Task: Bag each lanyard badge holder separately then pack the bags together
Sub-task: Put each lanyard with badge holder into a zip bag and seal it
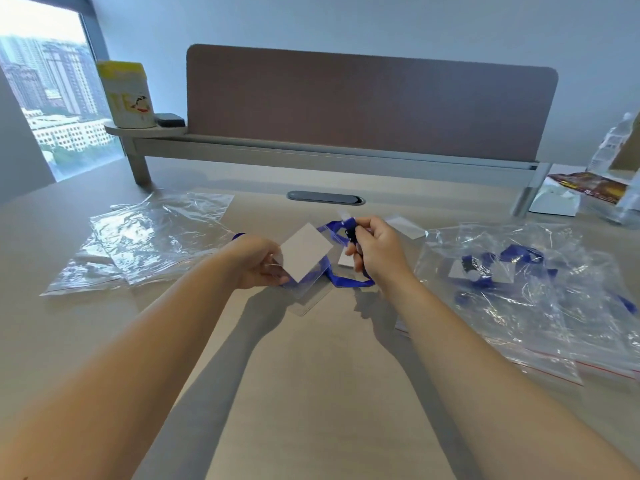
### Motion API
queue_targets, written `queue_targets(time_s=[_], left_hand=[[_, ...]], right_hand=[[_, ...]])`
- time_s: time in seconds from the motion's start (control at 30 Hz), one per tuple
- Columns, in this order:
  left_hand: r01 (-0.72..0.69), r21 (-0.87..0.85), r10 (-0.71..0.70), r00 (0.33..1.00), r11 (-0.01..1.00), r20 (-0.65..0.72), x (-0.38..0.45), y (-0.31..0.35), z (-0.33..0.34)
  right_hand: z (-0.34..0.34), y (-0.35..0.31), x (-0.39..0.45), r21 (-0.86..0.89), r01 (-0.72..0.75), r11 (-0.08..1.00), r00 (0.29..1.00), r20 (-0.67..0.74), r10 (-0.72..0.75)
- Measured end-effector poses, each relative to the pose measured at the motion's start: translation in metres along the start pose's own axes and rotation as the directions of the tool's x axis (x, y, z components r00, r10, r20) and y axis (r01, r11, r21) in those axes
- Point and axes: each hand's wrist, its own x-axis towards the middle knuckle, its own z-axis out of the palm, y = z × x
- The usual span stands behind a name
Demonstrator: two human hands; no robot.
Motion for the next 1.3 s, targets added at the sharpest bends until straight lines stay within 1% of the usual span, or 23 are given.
queue_targets(time_s=[0.07, 0.1, 0.17, 0.3, 0.37, 0.47, 0.57, 0.67, 0.73, 0.83, 0.93, 1.03, 1.13, 1.2, 1.3], left_hand=[[0.027, -0.075, -0.023, 0.999, 0.997, 0.045, 0.001, -0.002, 0.005], [0.035, -0.119, -0.027, 0.997, 0.992, 0.069, 0.002, -0.001, 0.007], [0.031, -0.172, -0.015, 0.995, 0.985, 0.096, 0.002, 0.001, 0.011], [-0.013, -0.230, 0.024, 0.999, 0.973, 0.046, 0.001, 0.007, 0.013], [-0.017, -0.221, 0.025, 0.999, 0.975, 0.034, 0.000, 0.008, 0.013], [-0.043, -0.220, 0.047, 0.999, 0.975, 0.009, 0.000, 0.006, 0.013], [-0.104, -0.152, 0.106, 0.994, 0.983, 0.002, 0.001, 0.005, 0.015], [-0.157, -0.079, 0.156, 0.987, 0.984, -0.024, 0.001, 0.007, 0.018], [-0.181, -0.049, 0.178, 0.982, 0.982, -0.054, 0.001, 0.008, 0.020], [-0.240, -0.034, 0.236, 0.967, 0.970, -0.092, 0.002, 0.010, 0.018], [-0.293, -0.039, 0.288, 0.952, 0.955, -0.106, 0.003, 0.015, 0.011], [-0.330, -0.067, 0.323, 0.941, 0.941, -0.099, 0.001, 0.021, 0.000], [-0.319, -0.175, 0.308, 0.947, 0.932, -0.087, -0.002, 0.027, -0.013], [-0.300, -0.243, 0.295, 0.954, 0.922, -0.060, -0.005, 0.029, -0.022], [-0.310, -0.247, 0.322, 0.947, 0.918, 0.010, -0.008, 0.029, -0.029]], right_hand=[[0.005, -0.003, 0.000, 0.065, -0.025, 0.998, 0.998, 0.058, 0.021], [0.007, -0.002, 0.000, 0.044, -0.047, 0.998, 0.995, 0.095, 0.042], [0.010, 0.000, -0.002, -0.057, -0.083, 0.995, 0.986, 0.142, 0.091], [0.010, 0.005, -0.001, -0.160, -0.123, 0.979, 0.980, 0.138, 0.146], [0.009, 0.004, -0.001, -0.193, -0.134, 0.972, 0.981, 0.114, 0.158], [0.009, 0.000, 0.001, -0.259, -0.108, 0.960, 0.985, 0.100, 0.138], [0.012, -0.004, 0.002, -0.289, -0.075, 0.954, 0.984, 0.133, 0.117], [0.014, -0.005, 0.002, -0.318, -0.036, 0.947, 0.989, 0.126, 0.080], [0.015, -0.006, 0.000, -0.298, -0.024, 0.954, 0.989, 0.134, 0.066], [0.014, -0.008, -0.003, -0.215, -0.019, 0.976, 0.985, 0.166, 0.056], [0.008, -0.009, -0.004, -0.058, -0.067, 0.996, 0.972, 0.220, 0.078], [-0.001, -0.008, -0.004, 0.005, -0.096, 0.995, 0.949, 0.302, 0.090], [-0.006, -0.005, -0.006, -0.003, -0.101, 0.995, 0.915, 0.392, 0.094], [-0.006, -0.001, -0.004, -0.020, -0.111, 0.994, 0.904, 0.413, 0.109], [-0.003, 0.001, -0.002, -0.051, -0.123, 0.991, 0.892, 0.432, 0.133]])
